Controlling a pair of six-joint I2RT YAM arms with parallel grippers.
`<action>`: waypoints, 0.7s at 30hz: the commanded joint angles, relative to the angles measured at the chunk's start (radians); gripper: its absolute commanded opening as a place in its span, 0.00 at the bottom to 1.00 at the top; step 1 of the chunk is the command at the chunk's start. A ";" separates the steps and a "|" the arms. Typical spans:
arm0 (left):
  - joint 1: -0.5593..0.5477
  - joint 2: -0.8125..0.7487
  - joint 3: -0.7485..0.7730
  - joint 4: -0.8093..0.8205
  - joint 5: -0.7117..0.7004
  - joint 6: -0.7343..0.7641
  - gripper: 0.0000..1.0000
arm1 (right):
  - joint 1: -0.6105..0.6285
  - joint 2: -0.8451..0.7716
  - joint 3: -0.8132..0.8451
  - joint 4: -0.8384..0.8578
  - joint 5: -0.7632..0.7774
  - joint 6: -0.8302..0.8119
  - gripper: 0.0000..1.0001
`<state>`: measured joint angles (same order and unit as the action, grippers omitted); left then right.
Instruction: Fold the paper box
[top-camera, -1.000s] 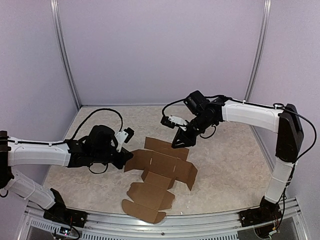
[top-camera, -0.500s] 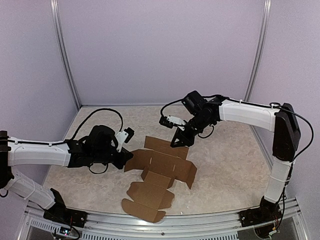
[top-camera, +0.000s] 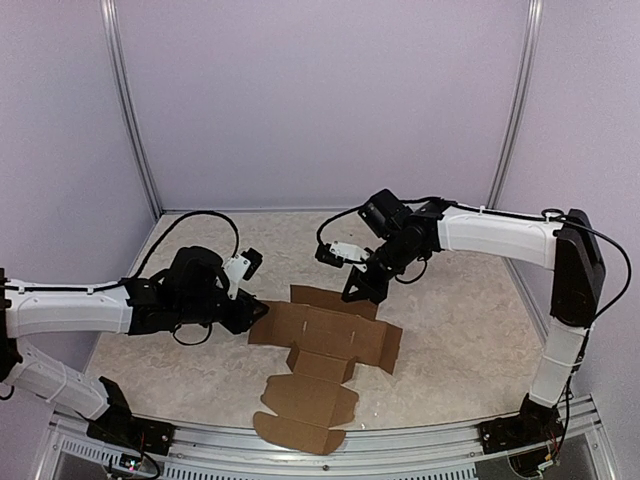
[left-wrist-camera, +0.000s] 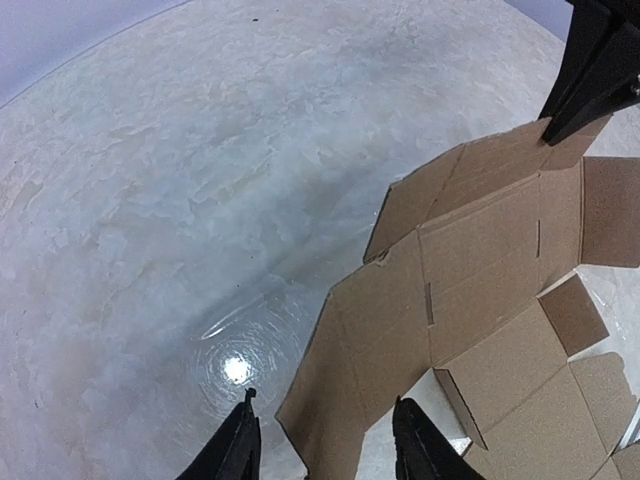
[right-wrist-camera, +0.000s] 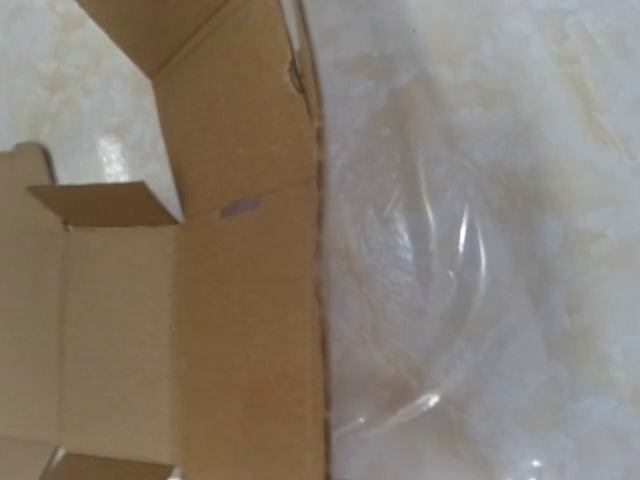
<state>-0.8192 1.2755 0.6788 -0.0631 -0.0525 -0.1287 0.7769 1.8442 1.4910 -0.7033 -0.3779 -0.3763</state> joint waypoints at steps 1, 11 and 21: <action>0.026 -0.068 0.035 -0.046 -0.004 -0.026 0.45 | 0.024 -0.076 -0.057 0.076 0.089 0.031 0.00; 0.064 -0.069 0.261 -0.183 0.045 -0.181 0.46 | 0.058 -0.213 -0.167 0.244 0.076 0.169 0.00; 0.109 0.033 0.404 -0.197 0.156 -0.317 0.40 | 0.106 -0.284 -0.184 0.241 0.083 0.201 0.00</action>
<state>-0.7181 1.2652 1.0321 -0.2214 0.0551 -0.3809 0.8539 1.5970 1.3258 -0.4728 -0.2955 -0.2043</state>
